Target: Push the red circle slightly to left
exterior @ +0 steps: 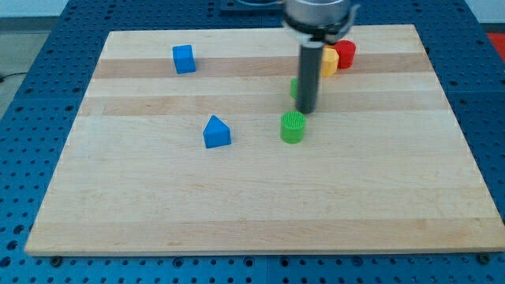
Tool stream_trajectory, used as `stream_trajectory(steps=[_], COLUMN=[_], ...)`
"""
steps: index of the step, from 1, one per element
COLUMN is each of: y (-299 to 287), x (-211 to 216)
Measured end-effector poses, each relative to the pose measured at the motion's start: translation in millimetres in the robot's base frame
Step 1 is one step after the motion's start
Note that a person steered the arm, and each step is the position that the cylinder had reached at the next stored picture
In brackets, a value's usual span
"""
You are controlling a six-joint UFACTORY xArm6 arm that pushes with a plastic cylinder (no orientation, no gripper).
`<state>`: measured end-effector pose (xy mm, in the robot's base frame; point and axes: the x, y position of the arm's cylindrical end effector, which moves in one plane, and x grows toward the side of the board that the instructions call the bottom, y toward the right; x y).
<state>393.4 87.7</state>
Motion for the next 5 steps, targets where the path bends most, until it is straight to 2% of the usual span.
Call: stream_trajectory(steps=[1, 2, 3, 4, 5], y=[56, 87, 84, 114, 123], x=[-15, -52, -74, -77, -104])
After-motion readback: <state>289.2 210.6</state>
